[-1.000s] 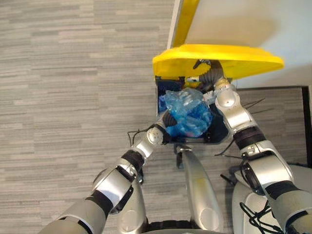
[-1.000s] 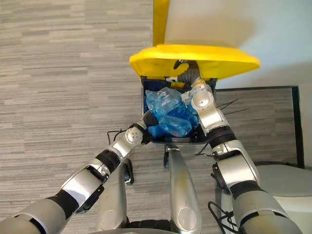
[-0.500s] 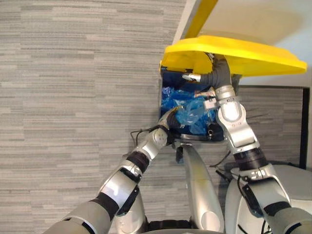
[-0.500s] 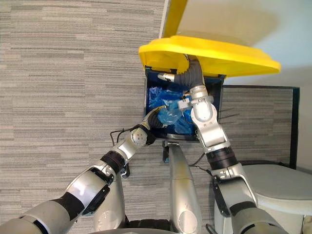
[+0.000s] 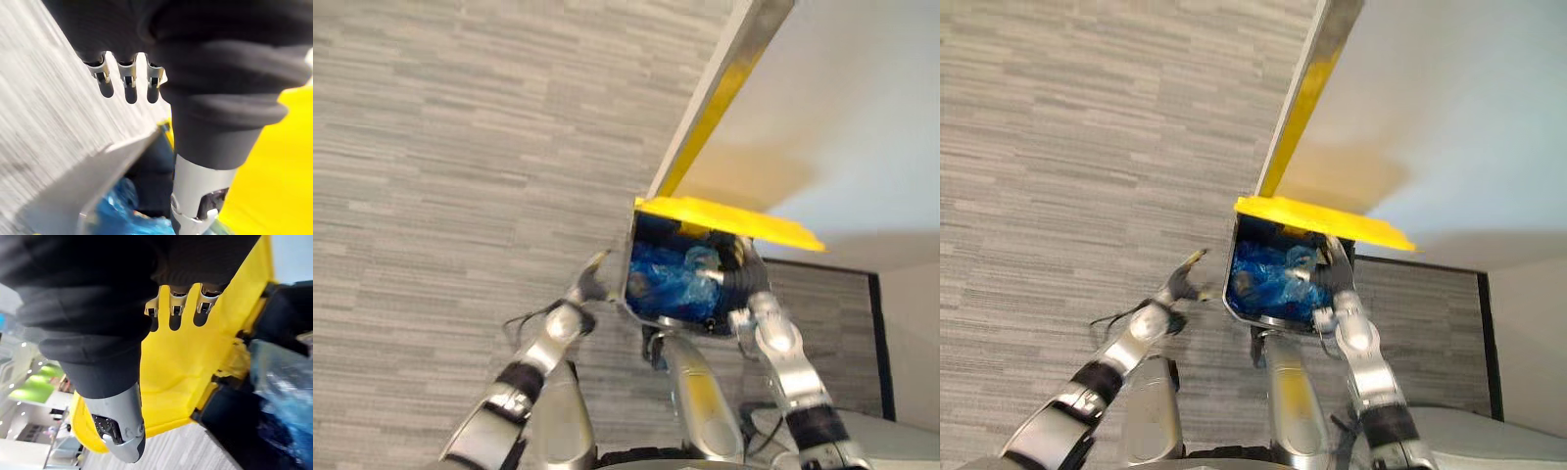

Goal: Gather rubbish on tea table into small bin, then transfer packed bag to large trash can.

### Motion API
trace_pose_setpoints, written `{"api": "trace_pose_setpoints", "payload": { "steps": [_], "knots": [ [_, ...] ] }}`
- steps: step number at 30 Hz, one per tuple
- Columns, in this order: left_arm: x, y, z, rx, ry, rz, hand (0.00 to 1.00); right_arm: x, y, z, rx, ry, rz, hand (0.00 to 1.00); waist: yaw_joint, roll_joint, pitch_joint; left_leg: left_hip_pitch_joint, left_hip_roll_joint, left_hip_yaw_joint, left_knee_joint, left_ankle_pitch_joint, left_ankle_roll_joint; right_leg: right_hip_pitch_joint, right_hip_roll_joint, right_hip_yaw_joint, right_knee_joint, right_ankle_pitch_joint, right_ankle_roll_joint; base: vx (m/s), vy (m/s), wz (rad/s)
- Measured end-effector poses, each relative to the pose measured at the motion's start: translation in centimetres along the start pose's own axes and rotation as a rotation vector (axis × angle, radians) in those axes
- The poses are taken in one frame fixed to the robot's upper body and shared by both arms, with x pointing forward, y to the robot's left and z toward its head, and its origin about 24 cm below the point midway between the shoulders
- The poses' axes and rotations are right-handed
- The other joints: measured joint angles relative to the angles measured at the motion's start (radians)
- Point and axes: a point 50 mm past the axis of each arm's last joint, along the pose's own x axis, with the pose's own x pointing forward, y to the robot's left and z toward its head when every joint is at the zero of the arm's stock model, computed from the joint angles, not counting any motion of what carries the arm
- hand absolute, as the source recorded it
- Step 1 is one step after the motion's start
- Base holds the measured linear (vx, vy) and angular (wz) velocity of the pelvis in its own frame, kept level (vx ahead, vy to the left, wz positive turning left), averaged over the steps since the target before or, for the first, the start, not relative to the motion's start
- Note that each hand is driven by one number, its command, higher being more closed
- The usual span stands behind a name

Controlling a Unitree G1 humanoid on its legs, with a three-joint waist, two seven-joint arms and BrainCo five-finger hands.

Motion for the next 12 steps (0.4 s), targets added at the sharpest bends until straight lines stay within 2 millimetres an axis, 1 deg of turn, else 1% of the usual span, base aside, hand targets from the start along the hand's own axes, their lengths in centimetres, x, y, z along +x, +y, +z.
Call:
{"api": "trace_pose_setpoints", "payload": {
  "steps": [1, 2, 3, 4, 5, 6, 7, 8, 9, 10, 11, 12],
  "knots": [
    [-1.6, 0.4, -1.9, -0.043, 0.062, 0.029, 0.0, -1.5, -0.1, -2.0, -0.013, 0.083, 0.01, 0.0, -0.01, 0.023, -0.012, 0.009, 0.009, -0.002, -0.049, 0.03, 0.003, -0.004, 0.006, -0.009, 0.149, -0.017, -0.04, -0.25, 0.011, -0.21],
    [-2.1, 0.4, -2.5, -0.049, 0.079, 0.029, 0.0, -2.1, -0.2, -2.9, -0.014, 0.118, 0.009, 0.0, -0.018, 0.028, -0.019, 0.018, 0.015, -0.005, -0.066, 0.039, 0.0, 0.0, 0.009, -0.013, 0.207, -0.032, -0.052, -0.22, -0.038, 0.54],
    [-4.5, 0.3, -4.7, -0.088, 0.156, 0.028, 0.0, -5.4, -0.3, -6.6, -0.007, 0.29, 0.013, 0.0, -0.038, 0.019, -0.071, 0.053, 0.013, -0.012, -0.16, 0.088, -0.008, 0.046, 0.012, -0.013, 0.407, -0.077, -0.079, -0.07, -0.052, 0.58],
    [-5.3, 0.2, -5.4, -0.106, 0.177, 0.03, 0.0, -6.5, -0.3, -7.7, -0.003, 0.342, 0.017, 0.0, -0.037, 0.014, -0.094, 0.057, 0.012, -0.013, -0.181, 0.101, -0.014, 0.069, 0.011, -0.015, 0.443, -0.071, -0.085, -0.06, -0.097, 0.49],
    [-6.7, 0.0, -6.1, -0.136, 0.207, 0.034, 0.0, -8.6, -0.2, -9.3, 0.003, 0.428, 0.019, 0.0, -0.032, 0.0, -0.131, 0.059, 0.007, -0.014, -0.209, 0.115, -0.031, 0.107, 0.004, -0.028, 0.43, -0.088, -0.089, -0.05, -0.099, 0.05],
    [-7.0, 0.0, -6.4, -0.149, 0.217, 0.042, 0.0, -9.3, -0.2, -9.8, 0.003, 0.458, 0.017, 0.0, -0.031, -0.008, -0.143, 0.056, 0.001, -0.019, -0.219, 0.123, -0.044, 0.114, 0.007, -0.058, 0.399, -0.083, -0.083, -0.08, -0.045, -0.16],
    [-7.5, -1.1, -6.4, -0.213, 0.228, 0.036, 0.0, -10.7, -0.2, -10.7, 0.018, 0.511, 0.0, 0.0, -0.019, 0.023, -0.174, 0.012, 0.006, -0.007, -0.143, 0.12, -0.031, 0.172, 0.028, -0.114, 0.196, -0.089, -0.061, -0.05, 0.012, -0.41],
    [-7.7, -1.7, -6.2, -0.245, 0.225, 0.035, 0.0, -11.0, -0.4, -10.7, 0.014, 0.512, -0.005, 0.0, -0.003, 0.05, -0.187, -0.004, 0.017, 0.025, -0.135, 0.113, -0.008, 0.19, 0.036, -0.127, 0.176, -0.12, -0.059, 0.02, 0.101, -0.81],
    [-8.2, -2.5, -5.8, -0.295, 0.213, 0.04, 0.0, -11.2, -0.2, -11.0, 0.023, 0.525, -0.009, 0.0, 0.006, 0.031, -0.2, 0.033, 0.002, 0.088, -0.191, 0.111, 0.009, 0.207, -0.01, -0.155, 0.249, -0.198, -0.066, 0.07, 0.033, -0.72],
    [-8.1, -2.7, -5.7, -0.306, 0.213, 0.037, 0.0, -11.7, 0.2, -11.4, 0.037, 0.557, -0.014, 0.0, -0.002, 0.001, -0.223, 0.025, -0.014, 0.096, -0.204, 0.118, -0.002, 0.255, -0.017, -0.156, 0.141, -0.255, -0.062, 0.04, -0.012, -0.57],
    [-7.9, -2.9, -5.4, -0.321, 0.207, 0.036, 0.0, -11.8, 0.2, -11.5, 0.033, 0.562, -0.011, 0.0, 0.002, 0.002, -0.227, 0.021, -0.014, 0.103, -0.204, 0.12, -0.01, 0.273, -0.011, -0.163, 0.083, -0.262, -0.068, -0.07, -0.12, -0.46],
    [-7.8, -3.5, -5.3, -0.345, 0.206, 0.025, 0.0, -11.7, 0.0, -11.6, 0.021, 0.568, -0.011, 0.0, 0.011, 0.018, -0.249, 0.007, -0.003, 0.122, -0.209, 0.128, -0.024, 0.29, 0.016, -0.159, -0.023, -0.261, -0.104, -0.08, -0.087, -0.41]
  ]
}}
